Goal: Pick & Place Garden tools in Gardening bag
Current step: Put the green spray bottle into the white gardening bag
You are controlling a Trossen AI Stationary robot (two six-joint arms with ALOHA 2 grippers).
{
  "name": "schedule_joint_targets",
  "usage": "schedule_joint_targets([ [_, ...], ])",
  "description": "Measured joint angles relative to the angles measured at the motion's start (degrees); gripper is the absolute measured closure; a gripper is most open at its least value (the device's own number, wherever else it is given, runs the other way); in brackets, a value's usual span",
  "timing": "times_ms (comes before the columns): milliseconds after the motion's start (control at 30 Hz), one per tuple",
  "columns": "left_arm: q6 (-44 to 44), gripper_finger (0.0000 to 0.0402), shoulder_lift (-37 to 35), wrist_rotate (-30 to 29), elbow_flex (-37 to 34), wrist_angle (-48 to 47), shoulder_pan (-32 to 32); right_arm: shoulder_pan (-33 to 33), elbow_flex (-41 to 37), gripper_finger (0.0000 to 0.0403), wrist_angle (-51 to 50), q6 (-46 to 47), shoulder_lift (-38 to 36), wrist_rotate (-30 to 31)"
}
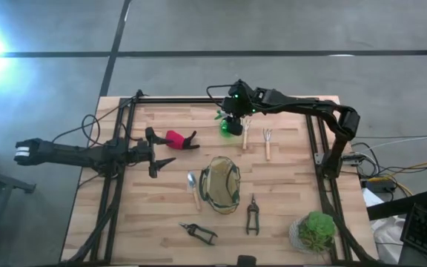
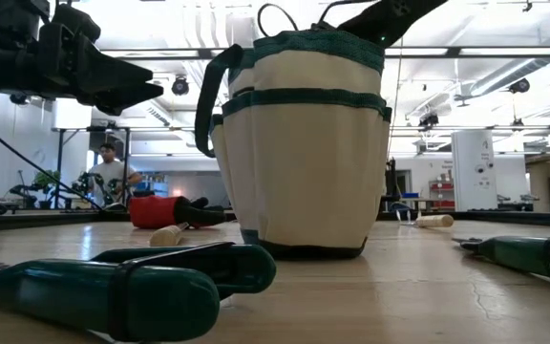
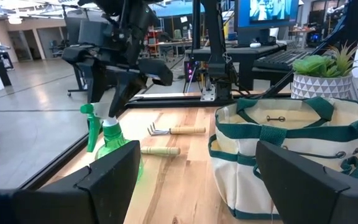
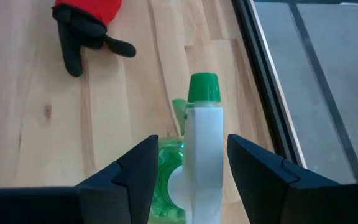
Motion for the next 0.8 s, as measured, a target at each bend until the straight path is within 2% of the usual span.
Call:
schedule_joint_targets([
  [267, 0.0, 0.008, 0.0, 0.02, 0.0, -0.01, -0.01, -0.19, 0.0, 0.0231, 1.0, 0.1, 0.92, 0.44],
  [400, 0.0, 0.008, 0.0, 0.02, 0.0, -0.01, -0.02, -0.16, 0.0, 0.0263, 0.8, 0.03, 0.95, 0.43],
  [667, 0.0, 0.008, 0.0, 0.02, 0.0, -0.01, 0.0, -0.16, 0.02, 0.0361, 0.86, -0.22, 0.86, 0.2],
  [800, 0.0, 0.008, 0.0, 0.02, 0.0, 0.0, -0.01, -0.16, 0.04, 0.0362, 0.75, -0.17, 0.86, 0.02],
])
